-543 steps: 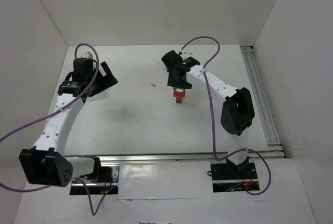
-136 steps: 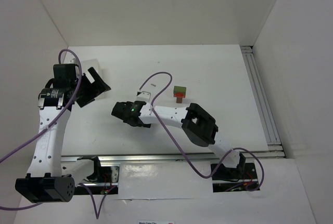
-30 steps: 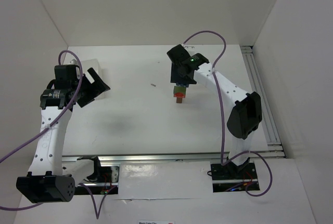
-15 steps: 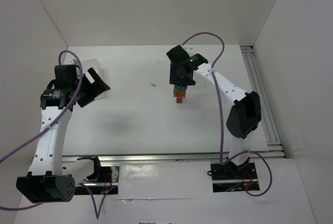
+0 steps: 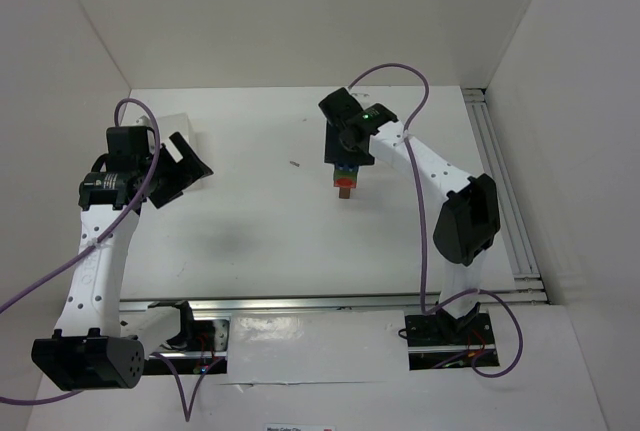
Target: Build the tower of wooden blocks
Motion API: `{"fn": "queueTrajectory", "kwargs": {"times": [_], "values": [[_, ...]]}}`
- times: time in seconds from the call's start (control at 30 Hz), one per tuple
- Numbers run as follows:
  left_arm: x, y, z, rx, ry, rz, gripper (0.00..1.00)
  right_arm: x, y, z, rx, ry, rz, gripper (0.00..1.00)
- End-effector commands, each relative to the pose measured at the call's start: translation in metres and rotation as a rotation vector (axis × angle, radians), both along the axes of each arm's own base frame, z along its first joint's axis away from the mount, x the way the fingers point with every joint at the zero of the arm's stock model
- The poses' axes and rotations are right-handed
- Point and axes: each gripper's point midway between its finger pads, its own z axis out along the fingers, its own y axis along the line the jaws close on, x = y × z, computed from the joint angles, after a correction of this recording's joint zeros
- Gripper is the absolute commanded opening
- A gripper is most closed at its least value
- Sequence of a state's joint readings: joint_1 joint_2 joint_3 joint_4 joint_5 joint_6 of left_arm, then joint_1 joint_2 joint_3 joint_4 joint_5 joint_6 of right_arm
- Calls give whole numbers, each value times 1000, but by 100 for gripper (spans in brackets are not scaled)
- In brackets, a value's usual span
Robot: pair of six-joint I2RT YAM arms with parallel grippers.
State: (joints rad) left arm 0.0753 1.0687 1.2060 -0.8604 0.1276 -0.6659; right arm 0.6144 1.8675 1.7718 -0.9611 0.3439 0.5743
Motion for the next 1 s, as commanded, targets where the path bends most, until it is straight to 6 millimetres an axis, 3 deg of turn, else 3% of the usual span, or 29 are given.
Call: {"fn": "queueTrajectory", "kwargs": {"times": [0.0,0.97], "values": [[1,0,10,-9,-46,8,99,13,3,4,27,-34,2,71],[1,0,10,-9,-46,8,99,13,6,-11,20,-2,18,72]]}}
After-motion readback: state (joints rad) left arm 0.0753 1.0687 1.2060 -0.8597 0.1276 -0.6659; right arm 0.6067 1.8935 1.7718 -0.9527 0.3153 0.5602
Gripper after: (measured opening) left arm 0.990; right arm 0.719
